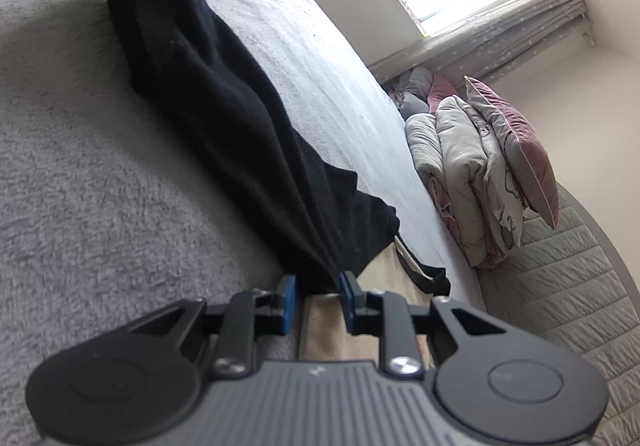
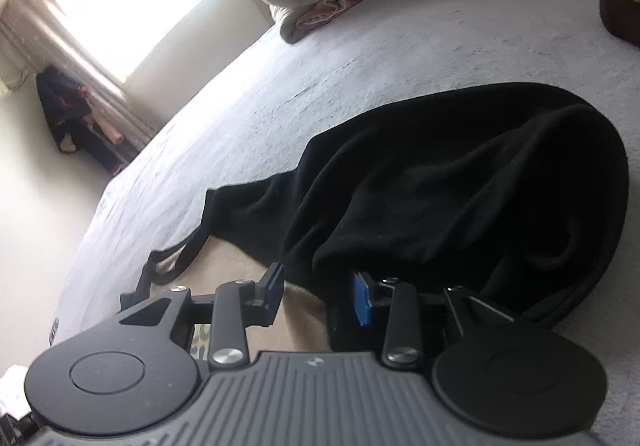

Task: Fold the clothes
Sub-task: 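Lower the right gripper onto the black sleeve and grasp it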

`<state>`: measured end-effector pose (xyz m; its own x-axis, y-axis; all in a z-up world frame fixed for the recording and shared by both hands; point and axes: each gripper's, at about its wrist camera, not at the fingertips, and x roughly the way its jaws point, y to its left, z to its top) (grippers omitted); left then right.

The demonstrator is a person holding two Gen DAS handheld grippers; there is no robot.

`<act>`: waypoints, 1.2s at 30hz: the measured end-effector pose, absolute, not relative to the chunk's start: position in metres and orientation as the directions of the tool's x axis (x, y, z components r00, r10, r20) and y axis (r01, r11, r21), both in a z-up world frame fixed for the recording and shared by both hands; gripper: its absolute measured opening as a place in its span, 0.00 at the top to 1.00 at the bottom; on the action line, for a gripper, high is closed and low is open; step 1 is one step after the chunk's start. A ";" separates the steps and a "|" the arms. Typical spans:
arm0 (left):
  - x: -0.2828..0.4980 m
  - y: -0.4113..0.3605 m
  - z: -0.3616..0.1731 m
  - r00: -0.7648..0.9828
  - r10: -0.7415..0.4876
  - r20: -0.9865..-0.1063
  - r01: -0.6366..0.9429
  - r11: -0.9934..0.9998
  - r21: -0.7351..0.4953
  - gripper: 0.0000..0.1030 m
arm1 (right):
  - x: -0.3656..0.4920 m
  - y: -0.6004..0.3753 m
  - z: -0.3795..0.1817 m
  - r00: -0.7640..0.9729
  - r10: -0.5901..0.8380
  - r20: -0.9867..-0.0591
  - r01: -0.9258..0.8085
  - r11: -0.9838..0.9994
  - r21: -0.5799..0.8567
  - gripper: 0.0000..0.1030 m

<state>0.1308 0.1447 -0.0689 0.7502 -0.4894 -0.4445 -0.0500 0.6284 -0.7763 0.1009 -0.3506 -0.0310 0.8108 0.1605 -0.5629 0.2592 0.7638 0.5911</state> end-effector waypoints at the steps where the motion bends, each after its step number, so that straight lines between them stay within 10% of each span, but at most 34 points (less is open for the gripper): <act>1: 0.131 0.145 -0.069 0.749 -0.492 -0.445 -0.050 0.627 -0.777 0.78 | 0.101 -0.350 -0.032 0.815 0.151 -0.559 0.261 0.765 0.588 0.66; 6: 0.131 0.148 -0.067 0.751 -0.468 -0.466 -0.072 0.643 -0.762 0.95 | 0.101 -0.346 -0.029 0.826 0.094 -0.556 0.260 0.812 0.523 0.94; 16: 0.126 0.157 -0.060 0.767 -0.422 -0.483 -0.097 0.668 -0.738 0.98 | 0.093 -0.370 -0.014 0.858 -0.051 -0.512 0.336 0.809 0.482 0.95; 27: 0.116 0.122 -0.044 0.713 -0.562 -0.419 0.069 0.651 -0.756 0.89 | 0.057 -0.386 0.006 0.781 -0.072 -0.621 0.459 0.741 0.490 0.52; 36: 0.101 0.081 -0.054 0.680 -0.570 -0.462 0.205 0.752 -0.626 0.59 | 0.055 -0.388 -0.011 0.614 -0.245 -0.750 0.618 0.741 0.264 0.47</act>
<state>0.1013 0.0805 -0.0542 0.6800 -0.5697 -0.4616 0.2053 0.7523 -0.6260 0.0551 -0.3884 -0.0111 0.6141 -0.2445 -0.7504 0.6177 0.7408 0.2641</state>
